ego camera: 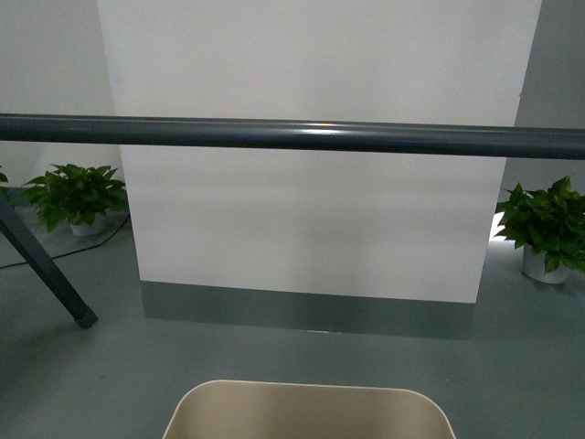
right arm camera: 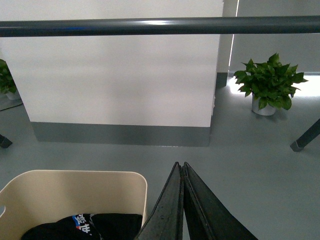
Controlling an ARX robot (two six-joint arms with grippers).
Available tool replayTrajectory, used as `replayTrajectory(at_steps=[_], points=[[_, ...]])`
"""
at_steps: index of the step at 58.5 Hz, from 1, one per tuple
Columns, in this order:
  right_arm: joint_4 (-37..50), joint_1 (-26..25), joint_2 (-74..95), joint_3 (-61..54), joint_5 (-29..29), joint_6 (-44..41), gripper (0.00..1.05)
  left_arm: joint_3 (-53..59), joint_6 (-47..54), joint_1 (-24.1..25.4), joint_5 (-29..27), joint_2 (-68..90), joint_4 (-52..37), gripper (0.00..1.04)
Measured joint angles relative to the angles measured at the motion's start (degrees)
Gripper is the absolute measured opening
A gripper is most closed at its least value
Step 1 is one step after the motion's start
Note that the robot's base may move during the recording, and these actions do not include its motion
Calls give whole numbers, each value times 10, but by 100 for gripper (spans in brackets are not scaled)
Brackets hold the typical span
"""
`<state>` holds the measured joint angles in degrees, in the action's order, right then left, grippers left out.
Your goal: Move hamper under clothes hanger
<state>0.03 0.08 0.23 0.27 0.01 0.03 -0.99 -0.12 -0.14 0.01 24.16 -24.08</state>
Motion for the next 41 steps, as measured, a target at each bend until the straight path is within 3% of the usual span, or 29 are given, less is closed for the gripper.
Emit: replayTrajectory(at_steps=[13, 41], points=[[0, 0, 0, 0, 0, 0, 2, 0, 0, 0, 0, -61, 58, 2], [0, 0, 0, 0, 0, 0, 2, 0, 0, 0, 0, -151, 148, 3]])
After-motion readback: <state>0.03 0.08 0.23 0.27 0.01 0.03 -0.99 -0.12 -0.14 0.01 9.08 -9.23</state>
